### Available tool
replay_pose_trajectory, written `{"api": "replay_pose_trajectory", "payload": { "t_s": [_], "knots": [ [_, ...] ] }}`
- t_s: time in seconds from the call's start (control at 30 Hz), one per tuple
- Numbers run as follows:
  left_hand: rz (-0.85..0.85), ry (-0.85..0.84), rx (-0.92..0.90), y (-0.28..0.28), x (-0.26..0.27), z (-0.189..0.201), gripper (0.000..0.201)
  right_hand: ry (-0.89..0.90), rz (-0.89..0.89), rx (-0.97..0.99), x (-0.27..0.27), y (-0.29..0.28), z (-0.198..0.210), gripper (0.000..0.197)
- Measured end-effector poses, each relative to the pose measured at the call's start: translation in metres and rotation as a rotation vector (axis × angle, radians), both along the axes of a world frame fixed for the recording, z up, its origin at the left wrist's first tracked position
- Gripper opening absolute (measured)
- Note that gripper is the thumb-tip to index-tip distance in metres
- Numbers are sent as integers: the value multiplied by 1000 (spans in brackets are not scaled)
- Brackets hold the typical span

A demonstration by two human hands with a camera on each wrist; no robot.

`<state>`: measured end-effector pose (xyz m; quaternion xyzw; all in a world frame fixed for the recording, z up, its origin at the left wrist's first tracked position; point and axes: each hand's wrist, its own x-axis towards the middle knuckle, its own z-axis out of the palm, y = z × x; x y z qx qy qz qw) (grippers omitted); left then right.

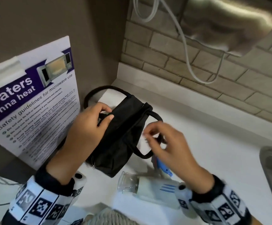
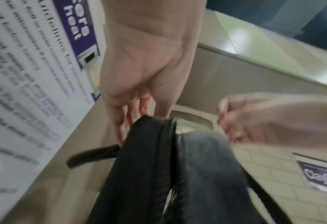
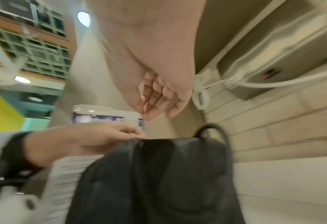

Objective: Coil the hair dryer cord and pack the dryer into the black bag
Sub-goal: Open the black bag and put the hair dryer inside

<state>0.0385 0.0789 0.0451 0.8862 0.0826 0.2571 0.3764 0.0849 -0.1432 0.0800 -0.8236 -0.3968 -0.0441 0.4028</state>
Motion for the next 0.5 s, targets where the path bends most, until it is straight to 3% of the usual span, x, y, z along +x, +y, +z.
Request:
{"api": "replay_pose_trajectory", "payload": {
  "t_s": [0.13, 0.33, 0.43, 0.5],
  "knots": [
    [-56, -83, 145, -24, -8, 21, 6, 18, -283, -200, 45, -51, -24, 19],
    [-55, -45, 313, -57, -18, 32, 14, 49, -302, -604, 92, -80, -96, 26],
    [-222, -16, 295, -78, -18, 35, 17, 87, -256, -724, 101, -74, -122, 44],
    [-436, 181, 324, -98, -15, 30, 22, 95, -214, -802, 105, -70, -134, 50]
  ]
}}
